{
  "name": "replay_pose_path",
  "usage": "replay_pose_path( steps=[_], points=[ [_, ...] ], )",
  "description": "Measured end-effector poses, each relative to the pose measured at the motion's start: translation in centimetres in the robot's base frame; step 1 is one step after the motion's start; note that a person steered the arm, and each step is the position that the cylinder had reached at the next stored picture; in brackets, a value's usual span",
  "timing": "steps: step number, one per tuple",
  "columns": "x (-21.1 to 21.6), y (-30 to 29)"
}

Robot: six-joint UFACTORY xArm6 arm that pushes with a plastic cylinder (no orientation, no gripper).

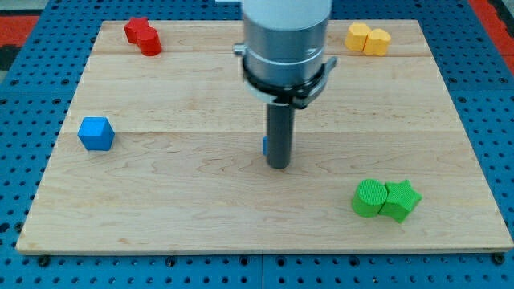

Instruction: Move the triangle to the center

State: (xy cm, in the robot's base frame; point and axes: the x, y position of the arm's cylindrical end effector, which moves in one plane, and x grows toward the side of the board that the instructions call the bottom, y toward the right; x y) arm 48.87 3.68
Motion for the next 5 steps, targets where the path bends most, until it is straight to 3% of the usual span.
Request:
replay_pose_path(
  steps=[1, 2, 4, 5],
  points=[
    [-3.7, 0.8],
    [-4.7, 0.5],
    [-1.8, 0.4],
    [-7.2, 5.0]
  ],
)
